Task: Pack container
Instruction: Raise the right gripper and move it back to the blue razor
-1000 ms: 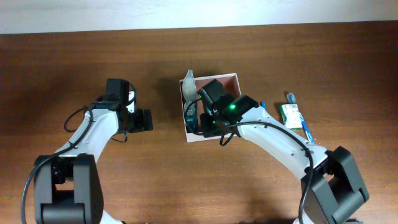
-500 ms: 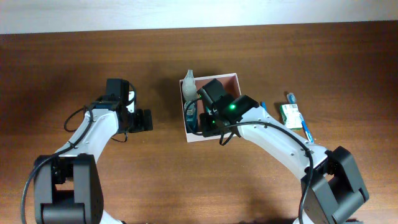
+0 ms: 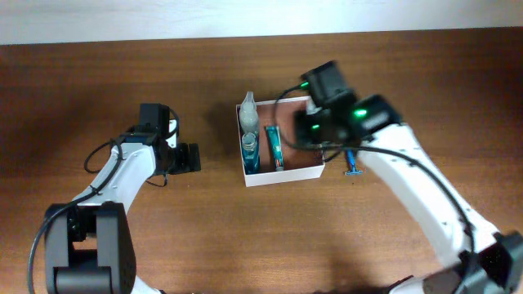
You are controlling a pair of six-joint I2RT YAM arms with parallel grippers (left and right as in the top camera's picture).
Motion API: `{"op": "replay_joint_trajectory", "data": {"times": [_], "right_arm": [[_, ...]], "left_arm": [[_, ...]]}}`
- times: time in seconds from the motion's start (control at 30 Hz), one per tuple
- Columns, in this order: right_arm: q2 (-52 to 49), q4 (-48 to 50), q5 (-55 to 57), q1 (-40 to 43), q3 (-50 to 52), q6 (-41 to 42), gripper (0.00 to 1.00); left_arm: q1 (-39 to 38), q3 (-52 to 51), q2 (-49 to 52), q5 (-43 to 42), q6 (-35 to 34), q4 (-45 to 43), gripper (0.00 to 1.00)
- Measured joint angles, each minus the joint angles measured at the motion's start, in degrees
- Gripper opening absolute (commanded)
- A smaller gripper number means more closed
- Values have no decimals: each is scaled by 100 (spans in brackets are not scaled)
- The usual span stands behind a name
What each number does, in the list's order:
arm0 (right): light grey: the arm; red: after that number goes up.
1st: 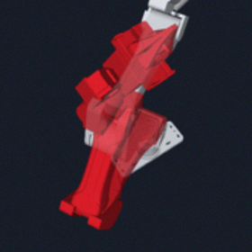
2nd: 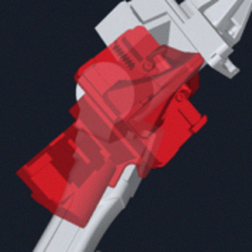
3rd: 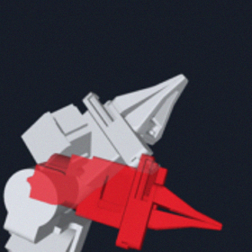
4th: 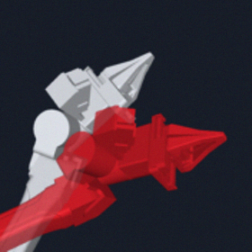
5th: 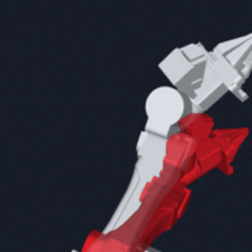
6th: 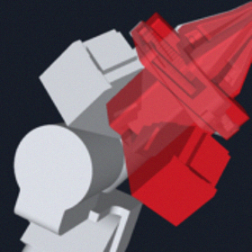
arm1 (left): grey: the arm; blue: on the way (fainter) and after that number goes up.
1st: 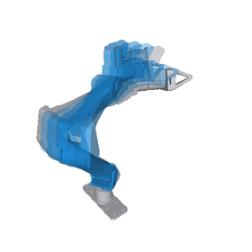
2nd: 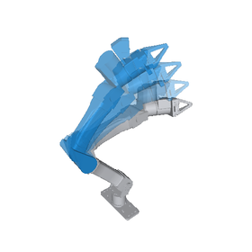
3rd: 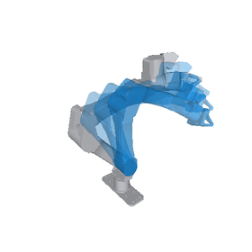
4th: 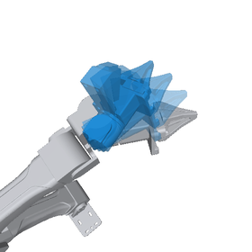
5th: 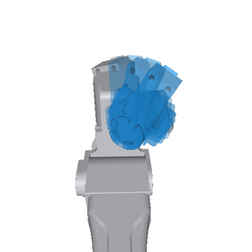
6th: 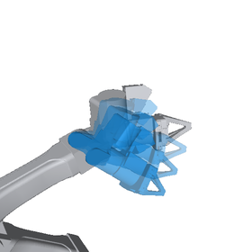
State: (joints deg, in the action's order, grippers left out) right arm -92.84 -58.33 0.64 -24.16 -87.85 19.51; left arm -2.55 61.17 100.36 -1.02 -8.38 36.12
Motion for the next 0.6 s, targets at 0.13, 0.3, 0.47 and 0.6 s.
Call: {"op": "replay_joint_trajectory", "data": {"times": [0.13,0.3,0.47,0.6], "right_arm": [[31,-299,44,560,31,-302,26],[31,-249,76,1113,358,-765,27],[26,66,90,1399,855,-1237,28],[9,529,90,1449,1237,-1427,31]], "left_arm": [[0,0,0,0,0,0,99],[0,0,0,0,0,0,99],[0,0,0,0,0,0,99],[0,0,0,2,0,0,99]]}}
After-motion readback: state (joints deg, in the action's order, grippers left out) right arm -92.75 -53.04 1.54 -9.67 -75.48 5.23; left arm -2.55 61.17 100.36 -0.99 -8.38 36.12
